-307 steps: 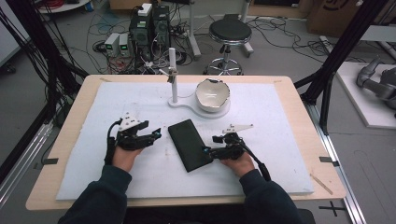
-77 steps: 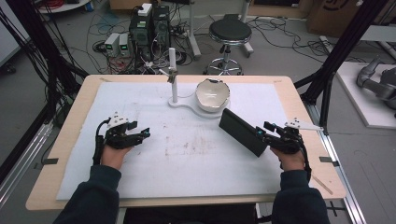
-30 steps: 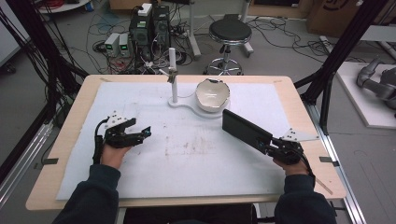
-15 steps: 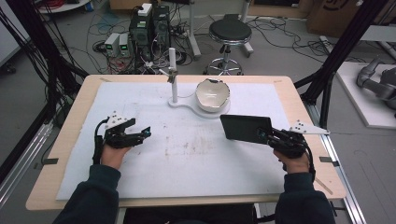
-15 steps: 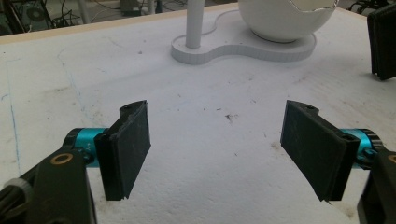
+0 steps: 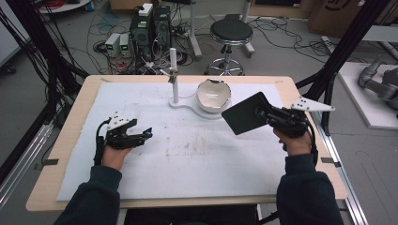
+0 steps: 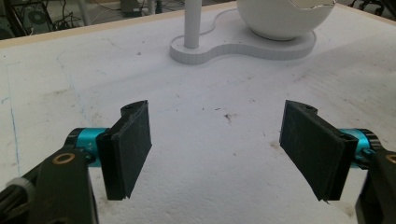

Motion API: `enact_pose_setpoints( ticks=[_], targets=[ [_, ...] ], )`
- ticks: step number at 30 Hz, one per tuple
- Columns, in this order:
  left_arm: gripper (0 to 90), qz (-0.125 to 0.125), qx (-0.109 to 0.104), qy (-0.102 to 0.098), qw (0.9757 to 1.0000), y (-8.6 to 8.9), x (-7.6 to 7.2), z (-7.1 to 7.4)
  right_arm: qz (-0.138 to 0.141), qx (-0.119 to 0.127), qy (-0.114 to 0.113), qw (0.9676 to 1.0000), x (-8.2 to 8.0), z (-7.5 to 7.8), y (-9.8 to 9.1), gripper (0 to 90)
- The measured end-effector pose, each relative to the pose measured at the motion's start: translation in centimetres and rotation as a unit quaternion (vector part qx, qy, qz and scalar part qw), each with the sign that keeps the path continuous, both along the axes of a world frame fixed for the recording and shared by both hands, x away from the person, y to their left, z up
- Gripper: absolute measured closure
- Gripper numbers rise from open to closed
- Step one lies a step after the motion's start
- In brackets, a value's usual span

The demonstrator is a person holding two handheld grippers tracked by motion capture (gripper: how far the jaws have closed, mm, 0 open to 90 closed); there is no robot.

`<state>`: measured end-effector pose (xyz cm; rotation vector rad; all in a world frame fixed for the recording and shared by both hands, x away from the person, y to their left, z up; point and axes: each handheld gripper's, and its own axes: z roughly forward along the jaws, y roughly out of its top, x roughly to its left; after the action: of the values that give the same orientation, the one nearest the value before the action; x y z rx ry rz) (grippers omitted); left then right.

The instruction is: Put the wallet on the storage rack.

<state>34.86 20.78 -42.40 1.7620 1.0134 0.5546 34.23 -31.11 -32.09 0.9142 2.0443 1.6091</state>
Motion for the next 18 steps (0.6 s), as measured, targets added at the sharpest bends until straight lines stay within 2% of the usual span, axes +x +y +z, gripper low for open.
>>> enact_pose_setpoints(
  ticks=[4,8,15,18],
  targets=[
    [24.8,0.0,-0.004,-0.001,1.0,0.1,0.0,0.0,0.004,-0.023,-0.018,0.9996,1.5,2.7,1.1,75.6],
    [24.9,-0.003,-0.003,0.0,1.0,0.1,0.1,0.0,0.016,-0.046,-0.039,0.998,3.1,4.6,2.3,75.5],
    [25.4,-0.004,-0.006,0.001,1.0,0.2,0.1,-0.1,0.024,-0.064,-0.055,0.9962,6.3,6.5,4.6,75.5],
    [26.2,-0.006,-0.007,0.002,1.0,0.1,0.2,-0.1,0.024,-0.084,-0.066,0.994,7.6,6.9,5.6,75.5]
  ],
)
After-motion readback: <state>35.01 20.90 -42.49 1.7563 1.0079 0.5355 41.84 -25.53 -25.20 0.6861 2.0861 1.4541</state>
